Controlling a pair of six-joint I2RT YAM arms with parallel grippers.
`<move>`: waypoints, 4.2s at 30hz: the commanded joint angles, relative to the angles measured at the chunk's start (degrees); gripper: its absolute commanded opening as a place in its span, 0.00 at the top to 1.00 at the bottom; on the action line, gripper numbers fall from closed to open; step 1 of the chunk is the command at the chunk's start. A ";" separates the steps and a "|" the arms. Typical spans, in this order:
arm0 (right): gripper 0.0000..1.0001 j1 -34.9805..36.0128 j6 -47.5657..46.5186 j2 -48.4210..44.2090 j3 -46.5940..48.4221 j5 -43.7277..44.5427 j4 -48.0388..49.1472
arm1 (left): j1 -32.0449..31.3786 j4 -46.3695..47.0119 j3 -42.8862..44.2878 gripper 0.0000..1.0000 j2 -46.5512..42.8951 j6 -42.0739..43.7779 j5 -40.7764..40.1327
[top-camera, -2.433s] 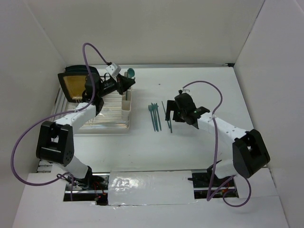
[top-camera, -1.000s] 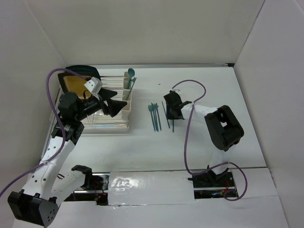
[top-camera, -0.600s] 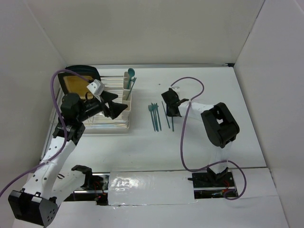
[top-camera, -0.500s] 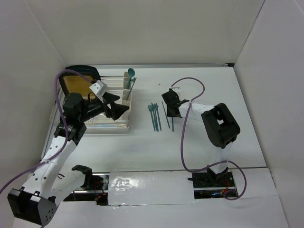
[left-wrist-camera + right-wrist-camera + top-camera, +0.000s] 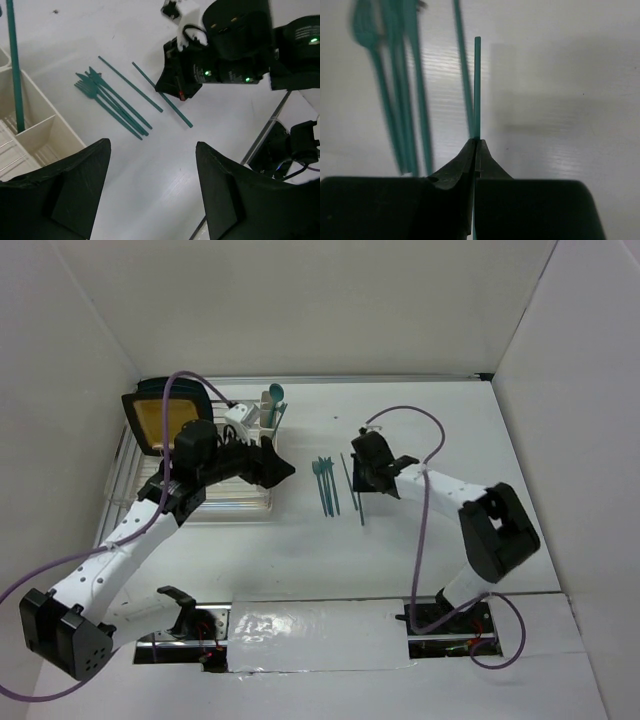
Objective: Sort the eating utensils into containers
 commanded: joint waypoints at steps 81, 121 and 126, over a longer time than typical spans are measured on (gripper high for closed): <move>0.17 0.42 11.15 -34.69 -6.74 0.68 -2.28 | 8.28 10.95 17.80 0.97 15.49 22.77 3.71; 0.18 6.13 6.84 -7.36 -0.41 4.47 1.68 | 3.36 3.39 19.12 0.20 20.17 30.08 -11.05; 0.21 6.57 5.26 -3.49 2.57 7.54 1.16 | 3.53 1.71 21.23 0.14 17.17 26.23 -11.58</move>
